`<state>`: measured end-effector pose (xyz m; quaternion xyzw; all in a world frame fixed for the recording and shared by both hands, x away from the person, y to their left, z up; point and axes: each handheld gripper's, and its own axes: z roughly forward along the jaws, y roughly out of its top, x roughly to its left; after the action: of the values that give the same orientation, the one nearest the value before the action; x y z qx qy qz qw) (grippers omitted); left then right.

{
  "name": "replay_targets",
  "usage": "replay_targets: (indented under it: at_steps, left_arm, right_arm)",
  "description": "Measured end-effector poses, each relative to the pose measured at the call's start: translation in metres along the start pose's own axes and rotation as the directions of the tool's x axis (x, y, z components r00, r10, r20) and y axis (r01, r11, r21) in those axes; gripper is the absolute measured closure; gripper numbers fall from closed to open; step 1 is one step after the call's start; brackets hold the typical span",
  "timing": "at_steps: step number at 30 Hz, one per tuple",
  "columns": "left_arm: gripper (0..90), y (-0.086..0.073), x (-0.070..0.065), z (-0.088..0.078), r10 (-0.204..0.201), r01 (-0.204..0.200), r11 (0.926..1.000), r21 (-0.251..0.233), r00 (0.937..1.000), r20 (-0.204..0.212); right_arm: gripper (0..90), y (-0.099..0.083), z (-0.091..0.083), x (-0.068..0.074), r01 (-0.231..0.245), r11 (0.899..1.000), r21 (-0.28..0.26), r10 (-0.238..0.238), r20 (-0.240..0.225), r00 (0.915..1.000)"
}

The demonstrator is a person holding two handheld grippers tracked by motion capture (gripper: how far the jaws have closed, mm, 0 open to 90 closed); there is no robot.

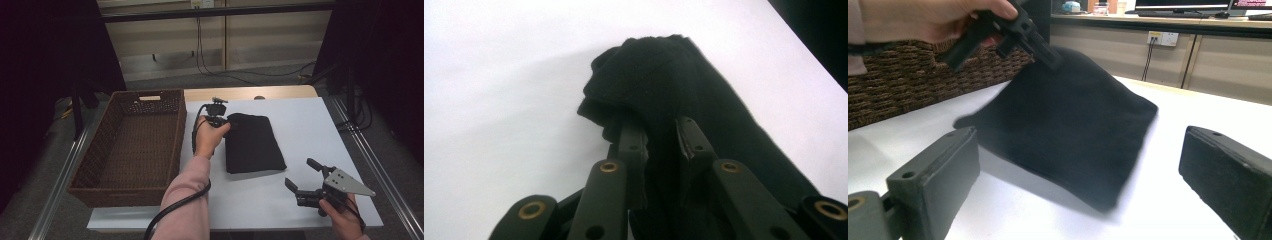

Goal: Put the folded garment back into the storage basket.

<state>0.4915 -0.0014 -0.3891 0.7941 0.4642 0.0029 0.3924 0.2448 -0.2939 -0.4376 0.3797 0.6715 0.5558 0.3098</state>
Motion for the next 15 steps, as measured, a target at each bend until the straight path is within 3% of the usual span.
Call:
replay_targets:
  at_steps: [15]
  left_arm:
    - [76.9, 0.016, 0.006, -0.052, -0.016, 0.016, 0.9998, 0.014, 0.9994, -0.03]
  right_arm:
    - [2.5, 0.0, 0.001, 0.002, 0.003, 1.0, 0.001, -0.003, -0.001, 1.0]
